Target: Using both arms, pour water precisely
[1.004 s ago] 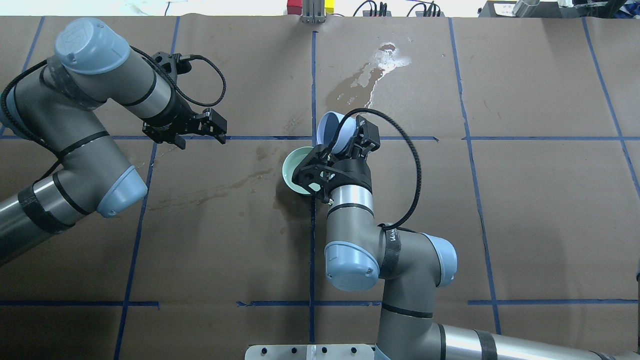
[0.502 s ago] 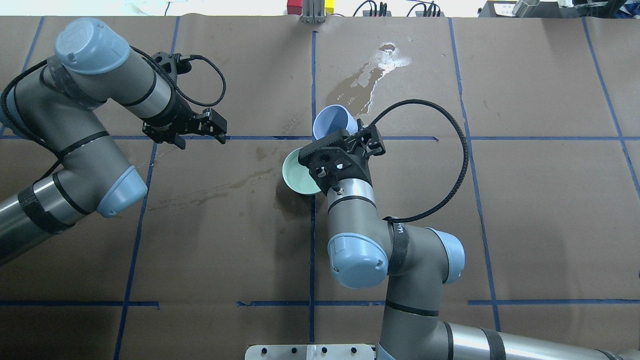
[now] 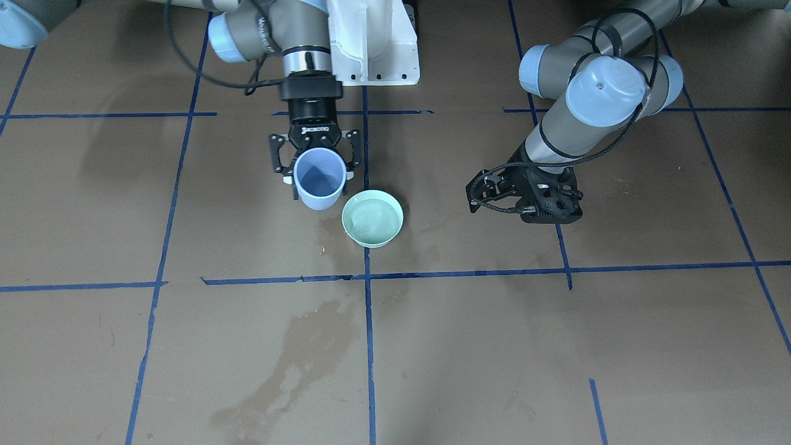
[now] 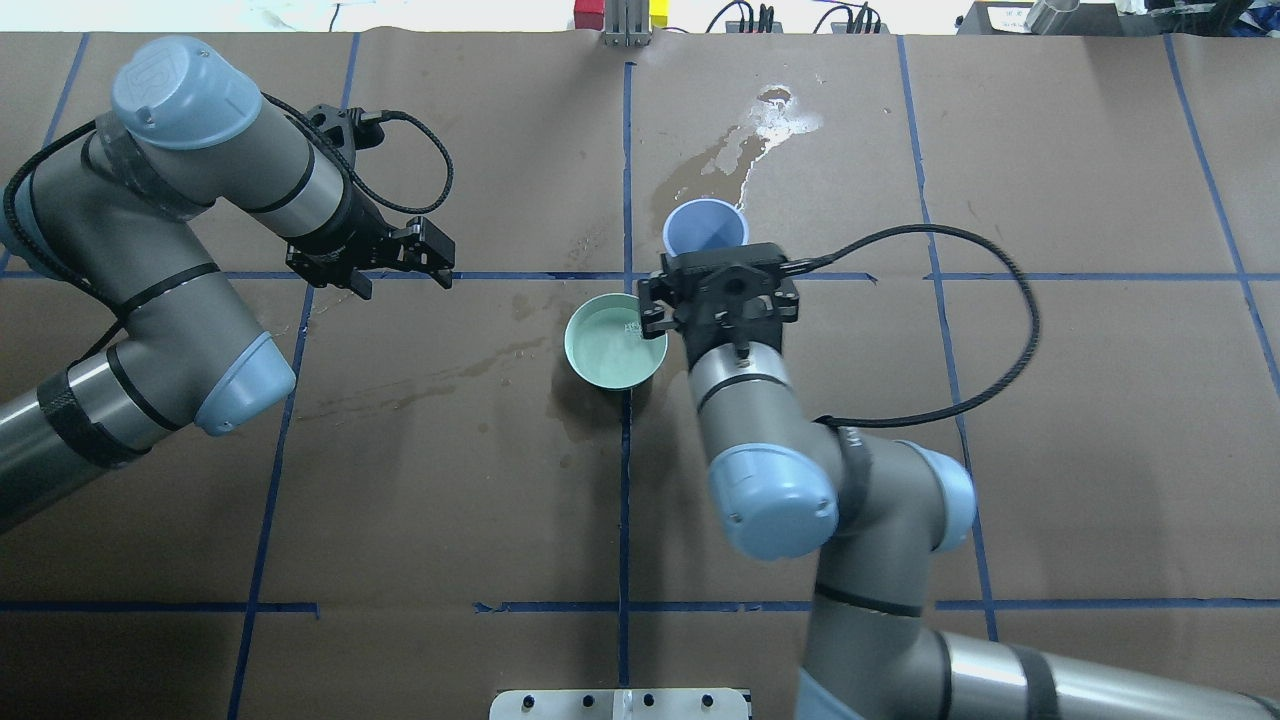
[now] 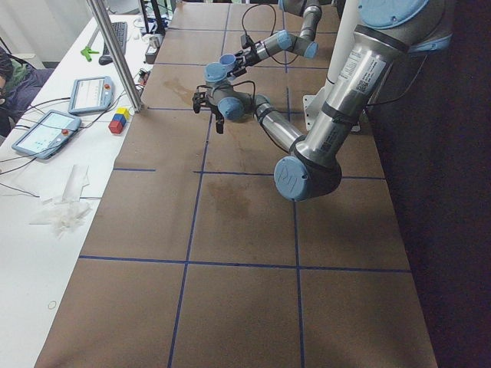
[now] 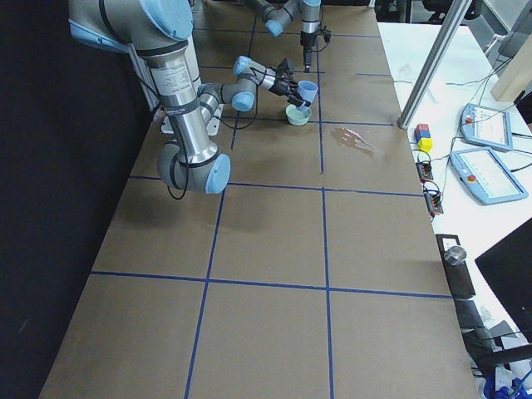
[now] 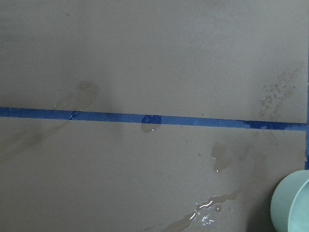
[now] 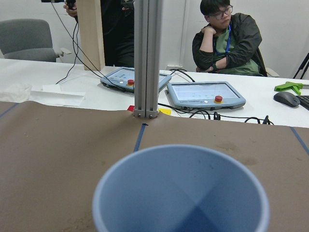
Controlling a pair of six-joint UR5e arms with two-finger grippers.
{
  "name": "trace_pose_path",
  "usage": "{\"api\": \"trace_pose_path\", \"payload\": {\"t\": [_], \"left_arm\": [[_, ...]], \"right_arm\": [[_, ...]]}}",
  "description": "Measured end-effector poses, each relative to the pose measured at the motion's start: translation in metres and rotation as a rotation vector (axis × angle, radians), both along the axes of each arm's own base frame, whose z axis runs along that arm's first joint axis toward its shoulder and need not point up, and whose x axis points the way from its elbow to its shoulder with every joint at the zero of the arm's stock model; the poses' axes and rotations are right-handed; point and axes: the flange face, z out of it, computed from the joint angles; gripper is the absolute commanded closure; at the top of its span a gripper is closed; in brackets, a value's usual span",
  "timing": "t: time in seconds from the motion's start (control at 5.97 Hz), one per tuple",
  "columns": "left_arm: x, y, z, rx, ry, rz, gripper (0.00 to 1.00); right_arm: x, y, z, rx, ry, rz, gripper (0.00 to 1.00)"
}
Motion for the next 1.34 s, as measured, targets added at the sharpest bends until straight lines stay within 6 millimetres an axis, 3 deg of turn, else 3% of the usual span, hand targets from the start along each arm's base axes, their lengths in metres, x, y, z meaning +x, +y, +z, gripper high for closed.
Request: {"api": "trace_pose_path", "payload": {"t": [0.17, 0.5, 0.84, 1.0, 1.34], "left_arm": [[0.001, 0.000, -0.001, -0.005, 0.001, -0.003, 0.00], [0.001, 0.001, -0.002, -0.009, 0.003, -0.006, 0.00], [0.001, 0.001, -0.002, -0.009, 0.003, -0.007, 0.00], [0.001, 0.001, -0.002, -0.012, 0.003, -0.010, 0.00], [0.001, 0.001, -0.003, -0.017, 0.004, -0.013, 0.00]], "right_arm": [[0.031, -0.009, 0.034, -0.005, -0.014, 0.014, 1.00], [0.101, -0.018, 0.124, 0.023, 0.000, 0.011, 1.00], [0.178, -0.011, 0.216, 0.044, 0.015, -0.001, 1.00], [0.200, -0.007, 0.257, 0.055, 0.009, -0.002, 1.00], [0.219, -0.006, 0.336, 0.079, 0.004, 0.006, 0.99]]}}
